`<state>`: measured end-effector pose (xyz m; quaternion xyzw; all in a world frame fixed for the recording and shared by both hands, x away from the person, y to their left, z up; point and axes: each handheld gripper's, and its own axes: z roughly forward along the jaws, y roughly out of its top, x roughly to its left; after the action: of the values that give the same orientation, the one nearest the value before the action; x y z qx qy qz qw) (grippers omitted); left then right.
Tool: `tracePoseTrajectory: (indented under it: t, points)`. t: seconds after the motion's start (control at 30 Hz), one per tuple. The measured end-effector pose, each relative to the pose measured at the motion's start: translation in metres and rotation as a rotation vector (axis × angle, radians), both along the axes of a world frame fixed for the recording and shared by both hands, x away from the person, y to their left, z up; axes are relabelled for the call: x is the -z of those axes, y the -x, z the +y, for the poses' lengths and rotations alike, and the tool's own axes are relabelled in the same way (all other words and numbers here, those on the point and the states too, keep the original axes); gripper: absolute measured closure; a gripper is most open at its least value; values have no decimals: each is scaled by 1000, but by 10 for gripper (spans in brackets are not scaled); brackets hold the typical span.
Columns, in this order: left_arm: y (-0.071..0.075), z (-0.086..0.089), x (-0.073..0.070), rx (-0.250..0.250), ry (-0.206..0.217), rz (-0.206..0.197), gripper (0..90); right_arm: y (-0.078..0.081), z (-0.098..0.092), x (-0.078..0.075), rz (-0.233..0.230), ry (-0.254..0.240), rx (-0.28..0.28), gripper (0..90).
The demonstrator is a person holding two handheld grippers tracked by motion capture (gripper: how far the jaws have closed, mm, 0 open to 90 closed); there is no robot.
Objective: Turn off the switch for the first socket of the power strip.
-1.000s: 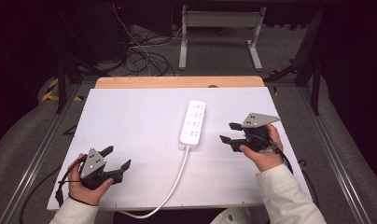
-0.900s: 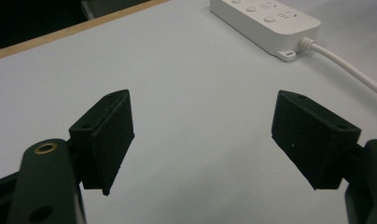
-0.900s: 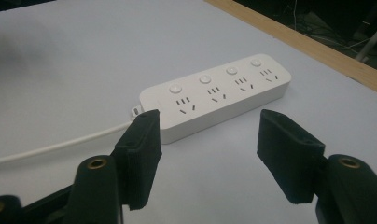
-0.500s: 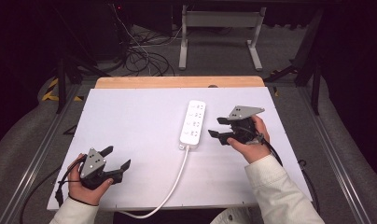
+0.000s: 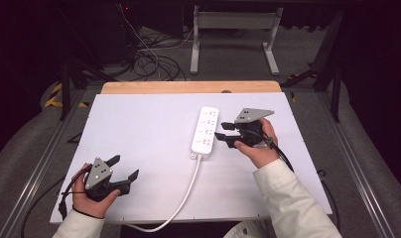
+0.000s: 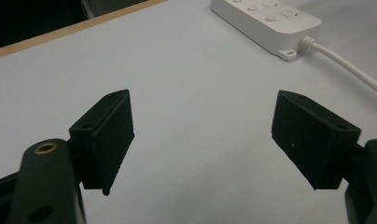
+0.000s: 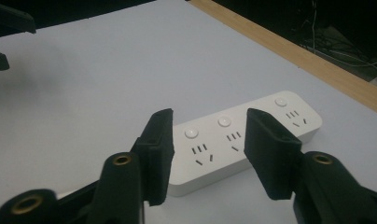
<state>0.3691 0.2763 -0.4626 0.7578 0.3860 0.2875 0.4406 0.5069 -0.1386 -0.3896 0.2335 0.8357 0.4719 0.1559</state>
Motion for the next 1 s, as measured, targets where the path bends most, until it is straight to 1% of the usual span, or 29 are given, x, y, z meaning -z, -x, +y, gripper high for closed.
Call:
tracePoseTrajectory:
  t: [0.07, 0.13, 0.17, 0.2, 0.3, 0.4, 0.5, 0.77, 0.8, 1.0]
  points:
    - [0, 0, 0, 0, -13, -4, 215, -1, 2, 0, -5, 5, -12, 681]
    - [0, 0, 0, 0, -12, -4, 215, -2, 4, 1, -8, 11, -22, 813]
    - [0, 0, 0, 0, -12, -4, 216, -3, 5, 1, 0, 11, -29, 869]
    - [0, 0, 0, -2, -7, -2, 216, -3, 6, 1, 10, 10, -31, 900]
    - [0, 0, 0, -3, -7, -2, 216, -6, 9, 2, 30, 0, -21, 900]
    - [0, 0, 0, -3, -8, -3, 216, -10, 13, 4, 69, -20, -17, 900]
    - [0, 0, 0, -3, -13, -5, 216, -15, 19, 8, 89, -15, -24, 900]
    - [0, 1, 1, -2, -4, 3, 217, -27, 34, 22, 107, 8, -21, 900]
    - [-1, 2, 1, -1, -13, 1, 217, -28, 35, 23, 109, 8, -21, 900]
    - [-1, 2, 1, -3, -8, 0, 217, -33, 43, 32, 108, 26, -18, 900]
